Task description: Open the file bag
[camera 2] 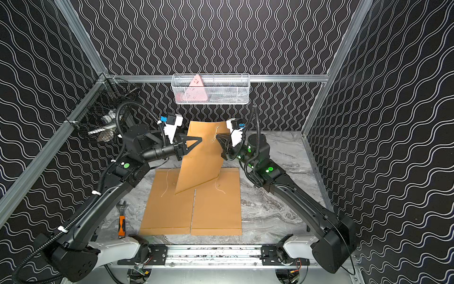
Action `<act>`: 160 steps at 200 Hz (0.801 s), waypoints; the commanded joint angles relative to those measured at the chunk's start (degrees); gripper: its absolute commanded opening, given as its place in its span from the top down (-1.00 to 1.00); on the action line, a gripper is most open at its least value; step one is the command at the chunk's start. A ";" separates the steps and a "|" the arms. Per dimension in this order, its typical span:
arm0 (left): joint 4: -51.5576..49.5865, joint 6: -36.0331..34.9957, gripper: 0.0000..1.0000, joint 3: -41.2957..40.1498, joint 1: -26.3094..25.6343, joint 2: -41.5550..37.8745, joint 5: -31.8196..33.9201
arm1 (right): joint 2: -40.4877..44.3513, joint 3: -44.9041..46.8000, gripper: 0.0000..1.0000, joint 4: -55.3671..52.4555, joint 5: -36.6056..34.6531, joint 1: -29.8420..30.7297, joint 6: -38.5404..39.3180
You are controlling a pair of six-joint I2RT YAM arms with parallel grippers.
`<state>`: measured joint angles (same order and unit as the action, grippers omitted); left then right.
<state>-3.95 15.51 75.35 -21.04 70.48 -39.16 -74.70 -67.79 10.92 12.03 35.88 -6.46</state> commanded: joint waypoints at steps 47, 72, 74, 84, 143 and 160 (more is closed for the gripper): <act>3.31 1.00 1.00 -1.26 -0.04 0.40 1.16 | 0.08 -1.51 1.00 0.32 4.23 0.06 -0.57; 3.59 1.15 1.00 -1.56 -0.04 0.62 1.28 | -0.11 -2.21 1.00 -0.16 5.07 0.16 -0.48; 3.59 1.18 1.00 -1.60 0.01 0.56 1.34 | -0.15 -2.25 1.00 -0.18 5.10 0.20 -0.48; 3.93 1.28 1.00 -1.78 0.03 0.62 1.37 | -0.26 -2.34 1.00 -0.26 5.44 0.19 -0.57; 5.34 2.16 1.00 -3.08 0.11 0.63 2.15 | -0.42 -3.15 1.00 -0.73 6.31 0.89 -0.65; 5.94 2.50 1.00 -3.58 0.05 0.49 3.09 | -0.27 -3.32 1.00 -0.91 6.60 1.07 -0.84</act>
<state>-0.21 17.17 72.55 -20.97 70.98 -37.43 -75.18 -70.19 7.99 14.85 36.32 -6.63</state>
